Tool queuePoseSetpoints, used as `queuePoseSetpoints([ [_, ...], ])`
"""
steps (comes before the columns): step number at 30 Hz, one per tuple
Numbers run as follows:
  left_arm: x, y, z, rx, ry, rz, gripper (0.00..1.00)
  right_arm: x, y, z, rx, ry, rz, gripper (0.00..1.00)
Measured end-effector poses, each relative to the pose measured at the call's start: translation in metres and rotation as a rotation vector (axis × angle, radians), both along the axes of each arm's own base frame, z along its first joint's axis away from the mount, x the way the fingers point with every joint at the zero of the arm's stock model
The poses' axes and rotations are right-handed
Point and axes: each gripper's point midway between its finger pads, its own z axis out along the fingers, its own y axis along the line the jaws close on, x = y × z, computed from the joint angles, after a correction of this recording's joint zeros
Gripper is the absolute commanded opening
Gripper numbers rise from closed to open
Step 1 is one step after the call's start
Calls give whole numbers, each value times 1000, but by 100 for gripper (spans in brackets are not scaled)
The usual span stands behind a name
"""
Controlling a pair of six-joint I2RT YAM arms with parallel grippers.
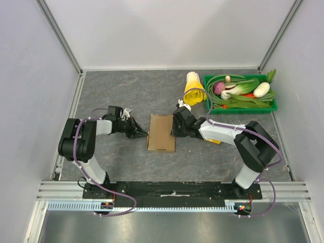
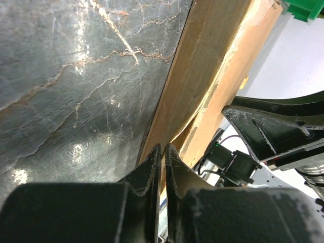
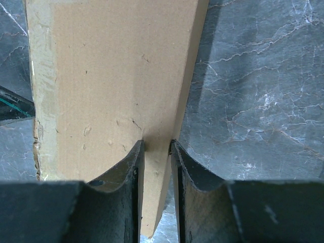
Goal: Unpack the express box
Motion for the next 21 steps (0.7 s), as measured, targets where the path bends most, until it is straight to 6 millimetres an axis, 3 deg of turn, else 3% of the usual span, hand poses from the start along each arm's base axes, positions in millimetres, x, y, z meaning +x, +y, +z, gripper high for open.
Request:
queuePoseSetpoints([
  [11,2,-10,2,178,-75,-100,20,0,0,0,1,1,2,32],
  [21,19,-18,8,452,-214,-215,24,5,-4,0,-5,-5,-12,32],
])
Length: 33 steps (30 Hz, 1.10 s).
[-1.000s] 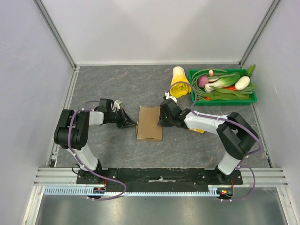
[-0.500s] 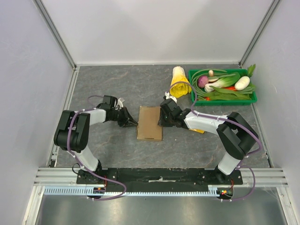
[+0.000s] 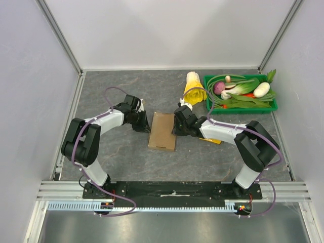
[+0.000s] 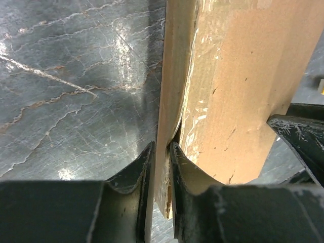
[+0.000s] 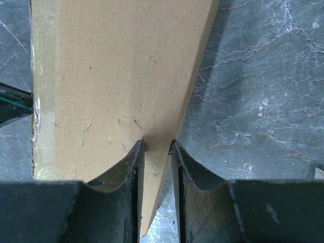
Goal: Unpack the express box
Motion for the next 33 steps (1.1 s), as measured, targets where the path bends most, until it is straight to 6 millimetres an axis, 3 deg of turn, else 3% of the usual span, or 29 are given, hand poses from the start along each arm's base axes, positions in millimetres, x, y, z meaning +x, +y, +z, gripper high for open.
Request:
queuePoseSetpoints([
  [4,0,0,-1,56,-31,-35,19,0,0,0,-1,0,0,32],
  [8,0,-1,0,68,-40,-52,2,0,0,-1,-1,1,0,30],
  [20,2,5,0,19,-9,-10,2,1,0,-1,5,3,-11,28],
  [33,-2,8,-6,-366,148,119,2,2,2,-2,29,-4,-23,29],
])
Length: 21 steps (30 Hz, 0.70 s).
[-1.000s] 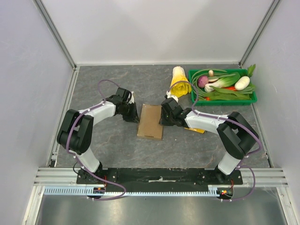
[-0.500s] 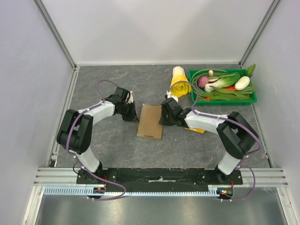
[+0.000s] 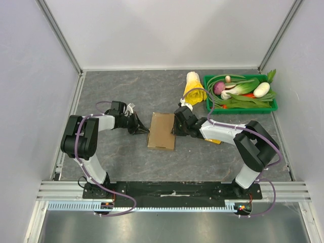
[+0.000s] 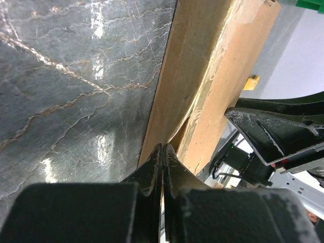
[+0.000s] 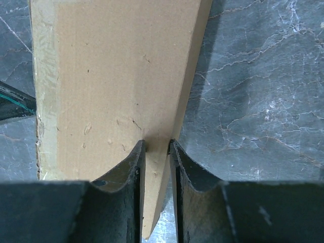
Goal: Unpack the express box
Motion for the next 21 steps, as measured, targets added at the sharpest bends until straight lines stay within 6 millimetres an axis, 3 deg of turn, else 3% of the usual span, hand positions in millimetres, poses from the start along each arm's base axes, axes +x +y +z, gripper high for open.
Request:
queuePoseSetpoints([
  [21,0,10,-2,11,52,70,2,0,0,-1,9,4,-6,30],
])
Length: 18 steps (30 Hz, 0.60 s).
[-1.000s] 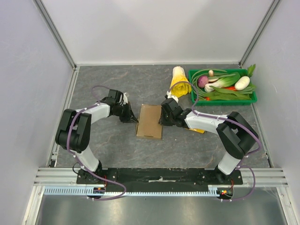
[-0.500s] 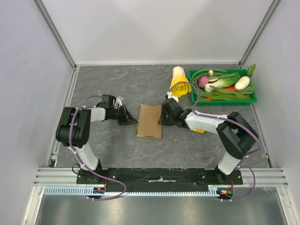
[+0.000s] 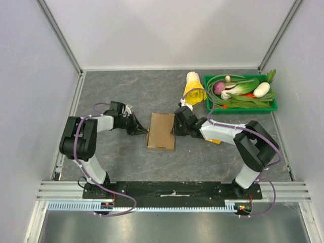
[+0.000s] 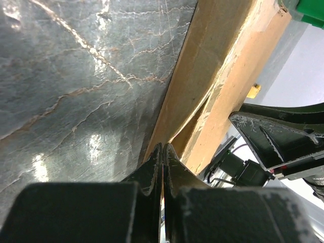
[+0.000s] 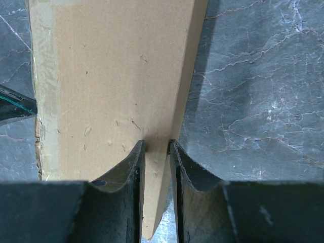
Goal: Unpack the express box
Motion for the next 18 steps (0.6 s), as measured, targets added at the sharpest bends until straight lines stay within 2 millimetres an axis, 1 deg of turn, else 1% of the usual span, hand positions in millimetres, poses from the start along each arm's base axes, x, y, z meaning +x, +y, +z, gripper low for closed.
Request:
queuePoseSetpoints([
  [3,0,3,-2,22,6,14,2,0,0,0,-1,0,-2,30],
  [7,-3,16,-14,110,46,60,2,0,-1,0,-1,2,-3,30],
  [10,-5,18,-15,133,54,64,2,0,0,0,1,1,-2,30],
  [11,-6,18,-15,137,55,63,3,0,0,0,1,1,-2,30],
  [13,-6,18,-15,143,51,60,11,0,0,0,1,1,-2,31],
  [14,-6,18,-14,149,45,57,17,0,0,0,1,0,-1,32],
  [16,-7,19,-12,171,26,51,24,0,0,1,-1,1,-1,34],
  [17,-7,20,-9,184,17,51,30,0,0,1,-2,2,-1,35],
  [18,-6,22,-6,194,4,51,32,0,-1,1,-4,2,0,36],
])
